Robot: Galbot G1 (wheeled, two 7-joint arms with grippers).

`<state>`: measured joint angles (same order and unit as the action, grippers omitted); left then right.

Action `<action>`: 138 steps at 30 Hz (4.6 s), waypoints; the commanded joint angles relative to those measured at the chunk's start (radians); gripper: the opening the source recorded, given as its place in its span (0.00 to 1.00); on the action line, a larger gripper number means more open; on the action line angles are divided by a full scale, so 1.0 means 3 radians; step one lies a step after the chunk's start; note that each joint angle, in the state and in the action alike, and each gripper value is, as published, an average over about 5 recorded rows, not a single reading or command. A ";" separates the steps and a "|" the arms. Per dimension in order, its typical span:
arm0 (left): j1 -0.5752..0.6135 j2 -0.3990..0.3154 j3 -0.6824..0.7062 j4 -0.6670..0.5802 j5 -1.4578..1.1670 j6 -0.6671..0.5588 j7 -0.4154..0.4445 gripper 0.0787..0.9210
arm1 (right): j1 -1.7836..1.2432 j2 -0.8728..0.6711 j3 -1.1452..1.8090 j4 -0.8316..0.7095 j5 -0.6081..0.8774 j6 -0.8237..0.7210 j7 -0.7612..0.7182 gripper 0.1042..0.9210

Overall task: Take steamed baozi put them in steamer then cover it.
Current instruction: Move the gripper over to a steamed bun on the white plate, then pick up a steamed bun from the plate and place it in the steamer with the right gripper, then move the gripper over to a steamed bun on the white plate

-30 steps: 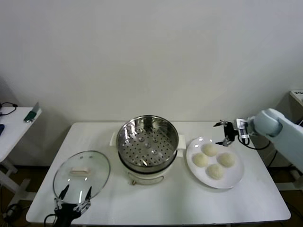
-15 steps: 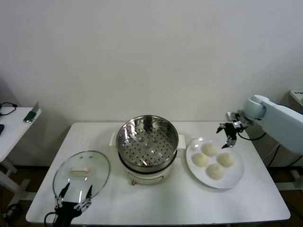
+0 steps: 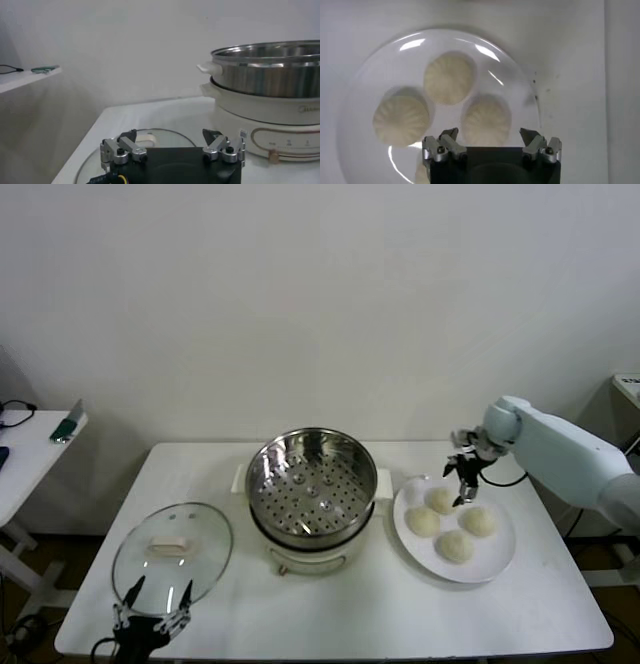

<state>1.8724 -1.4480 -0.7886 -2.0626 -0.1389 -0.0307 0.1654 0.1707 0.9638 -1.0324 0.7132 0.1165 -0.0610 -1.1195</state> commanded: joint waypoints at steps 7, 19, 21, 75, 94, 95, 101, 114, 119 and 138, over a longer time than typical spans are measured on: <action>-0.0018 -0.0005 0.0025 0.0042 0.0013 -0.0002 -0.0003 0.88 | -0.0153 0.0270 0.0166 -0.0410 -0.0184 0.0009 -0.0021 0.84; -0.0018 -0.0012 0.0036 0.0071 0.0054 0.0002 -0.0014 0.88 | -0.0167 0.0297 0.0200 -0.0382 -0.0292 0.0032 -0.0040 0.72; -0.0018 -0.0013 0.0035 0.0072 0.0062 0.0002 -0.0015 0.88 | -0.0134 0.0287 0.0184 -0.0351 -0.0298 0.0054 -0.0052 0.70; -0.0029 -0.0050 0.0035 -0.0037 0.0194 -0.0004 -0.0036 0.88 | 0.0935 0.1452 -0.0869 0.0722 -0.1124 0.2072 0.0367 0.69; -0.0051 -0.0057 0.0044 -0.0024 0.0181 -0.0007 -0.0045 0.88 | 0.0855 0.1778 -0.0768 0.0173 -0.1153 0.2360 0.0385 0.72; -0.0052 -0.0057 0.0043 -0.0025 0.0180 -0.0007 -0.0046 0.88 | 0.0871 0.1778 -0.0774 0.0187 -0.1114 0.2373 0.0381 0.74; -0.0041 -0.0066 0.0045 -0.0048 0.0183 -0.0002 -0.0048 0.88 | 0.1299 0.1586 -0.0953 0.0430 -0.0385 0.2363 0.0213 0.87; -0.0089 -0.0034 0.0044 -0.0045 0.0184 0.0010 -0.0048 0.88 | 0.2753 -0.0060 -0.2599 0.1538 0.2296 0.0499 0.0013 0.88; -0.0141 -0.0031 0.0046 -0.0051 0.0196 0.0012 -0.0048 0.88 | 0.2747 -0.0591 -0.3001 0.1988 0.2223 -0.0043 0.0317 0.88; -0.0122 -0.0135 0.0063 -0.0053 0.0279 -0.0019 -0.0098 0.88 | 0.1040 -0.0805 -0.1938 0.2127 0.1381 -0.0822 0.1073 0.88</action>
<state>1.8333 -1.4794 -0.7714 -2.0749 -0.0639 -0.0334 0.1389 0.6904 0.7743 -1.7292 1.3455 0.5854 -0.1934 -0.8670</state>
